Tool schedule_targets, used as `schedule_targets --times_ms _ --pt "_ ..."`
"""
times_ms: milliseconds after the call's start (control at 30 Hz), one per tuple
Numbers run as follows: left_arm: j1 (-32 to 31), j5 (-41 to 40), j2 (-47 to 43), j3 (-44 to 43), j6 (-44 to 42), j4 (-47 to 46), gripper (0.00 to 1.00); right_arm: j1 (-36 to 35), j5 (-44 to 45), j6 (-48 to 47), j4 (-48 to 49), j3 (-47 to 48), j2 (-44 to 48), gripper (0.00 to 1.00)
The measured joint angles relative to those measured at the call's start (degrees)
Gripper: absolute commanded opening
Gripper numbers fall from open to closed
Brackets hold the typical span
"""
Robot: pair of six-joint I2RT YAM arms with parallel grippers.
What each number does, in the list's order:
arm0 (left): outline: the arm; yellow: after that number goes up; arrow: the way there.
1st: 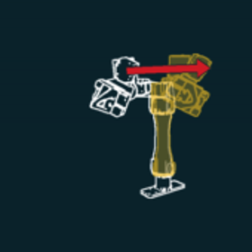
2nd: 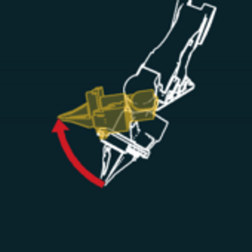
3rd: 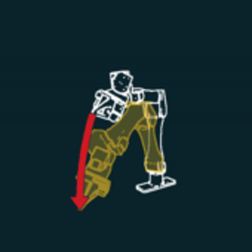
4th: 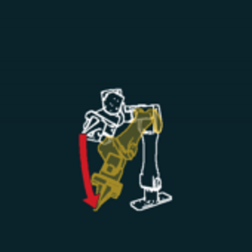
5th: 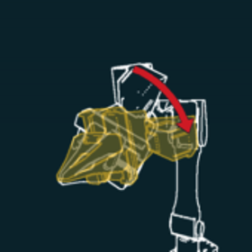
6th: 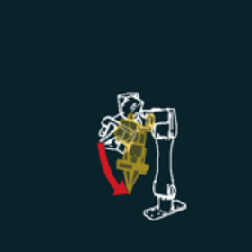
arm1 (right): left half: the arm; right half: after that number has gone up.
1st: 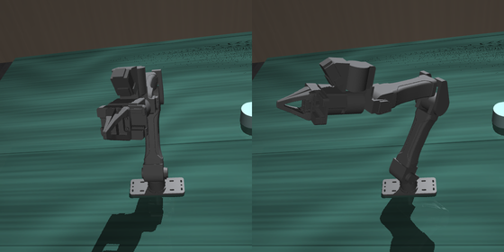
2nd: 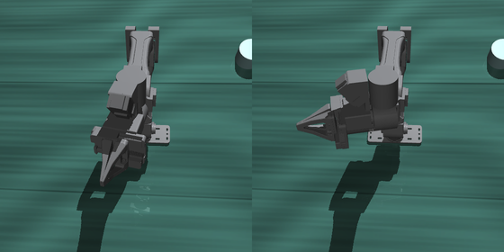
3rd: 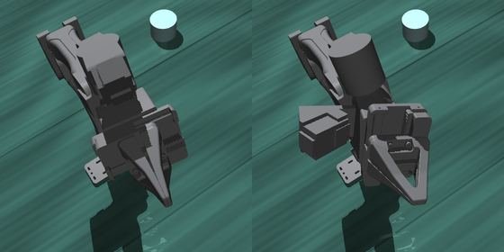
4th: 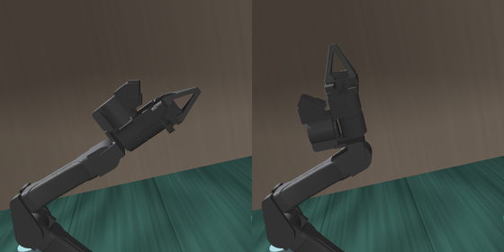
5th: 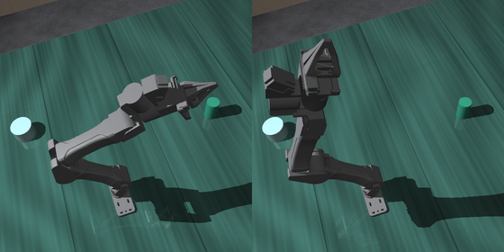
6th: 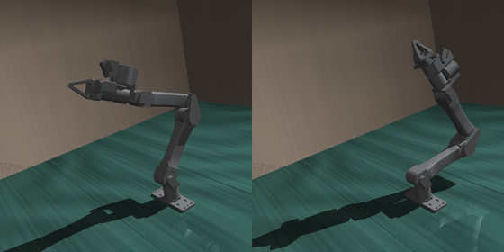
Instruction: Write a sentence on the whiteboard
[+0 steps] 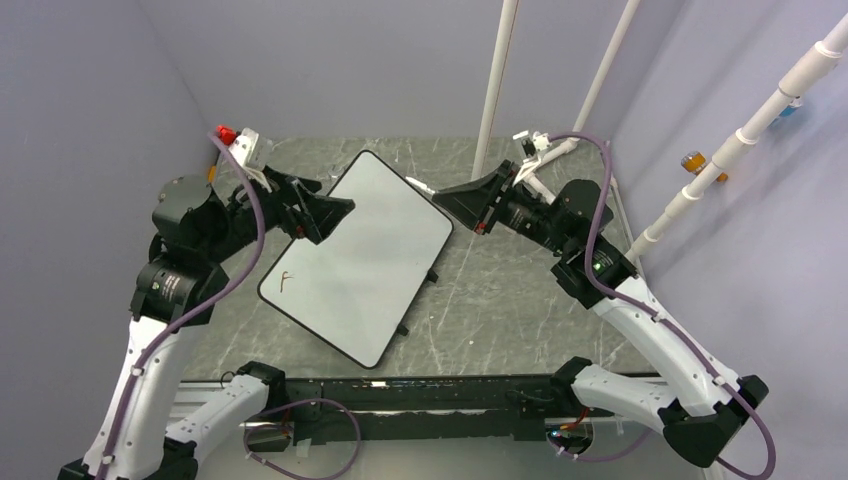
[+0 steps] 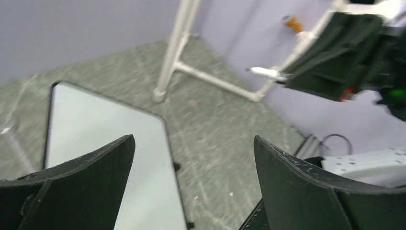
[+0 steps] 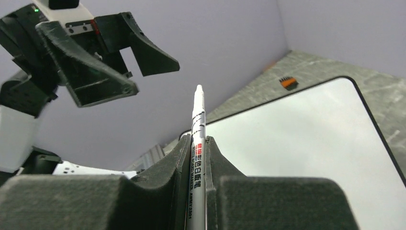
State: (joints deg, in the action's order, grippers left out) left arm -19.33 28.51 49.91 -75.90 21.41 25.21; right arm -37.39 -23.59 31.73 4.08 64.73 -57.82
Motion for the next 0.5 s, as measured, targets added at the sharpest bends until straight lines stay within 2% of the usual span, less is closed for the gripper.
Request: schedule_targets --times_ms 267,500 --pt "8.0 -7.6 2.8 1.3 -6.8 12.8 0.98 0.1 2.9 -4.2 -8.2 -2.6 2.0 0.00" --pt "11.4 -13.9 5.1 8.1 -11.6 14.7 0.99 0.1 3.6 -5.5 -12.6 -7.4 2.5 0.00"
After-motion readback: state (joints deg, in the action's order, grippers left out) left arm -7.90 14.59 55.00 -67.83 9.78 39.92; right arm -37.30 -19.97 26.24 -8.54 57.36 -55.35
